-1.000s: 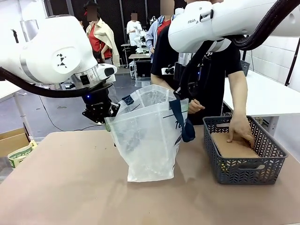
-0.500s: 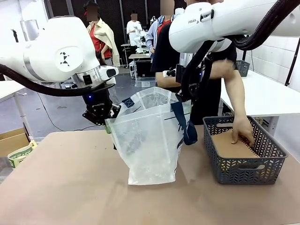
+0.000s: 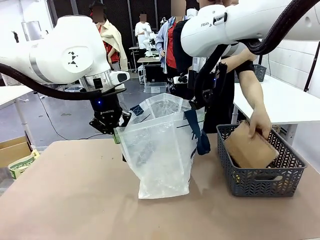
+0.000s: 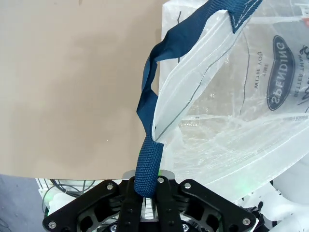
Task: Transfer purchased items from the store into the shopping bag.
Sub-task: Open the Reusable shopping bag in the center of the table.
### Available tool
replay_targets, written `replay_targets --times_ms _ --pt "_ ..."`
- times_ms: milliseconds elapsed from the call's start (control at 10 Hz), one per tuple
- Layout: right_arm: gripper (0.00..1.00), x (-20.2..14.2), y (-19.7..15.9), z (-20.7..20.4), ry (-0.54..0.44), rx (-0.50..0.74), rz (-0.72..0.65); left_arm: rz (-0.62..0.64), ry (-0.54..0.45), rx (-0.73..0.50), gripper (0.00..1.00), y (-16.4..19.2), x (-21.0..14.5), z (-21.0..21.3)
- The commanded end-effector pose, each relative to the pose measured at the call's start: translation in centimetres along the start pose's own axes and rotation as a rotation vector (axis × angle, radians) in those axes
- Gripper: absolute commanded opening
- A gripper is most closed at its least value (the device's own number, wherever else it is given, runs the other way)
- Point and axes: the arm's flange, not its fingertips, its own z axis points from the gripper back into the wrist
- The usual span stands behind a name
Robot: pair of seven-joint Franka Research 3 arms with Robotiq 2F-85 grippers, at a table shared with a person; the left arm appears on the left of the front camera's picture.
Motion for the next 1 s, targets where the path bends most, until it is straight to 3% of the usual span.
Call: replay_targets --times_ms 0,100,200,900 --pt "0.00 -1.8 -4.3 0.7 0.001 -0.081 0.045 -0.006 -0.002 -0.001 0.00 0.0 0.0 0.0" --pt "0.00 -1.8 -3.7 0.9 -0.020 -0.069 0.065 -0.006 -0.002 -0.001 0.00 0.0 0.0 0.0" --pt "0.00 -0.1 -0.4 0.2 -0.004 -0.005 0.011 -0.006 -0.002 -0.001 0.00 0.0 0.0 0.0" --pt "0.00 -0.1 -0.4 0.2 -0.004 -0.005 0.011 -0.006 -0.002 -0.001 0.00 0.0 0.0 0.0"
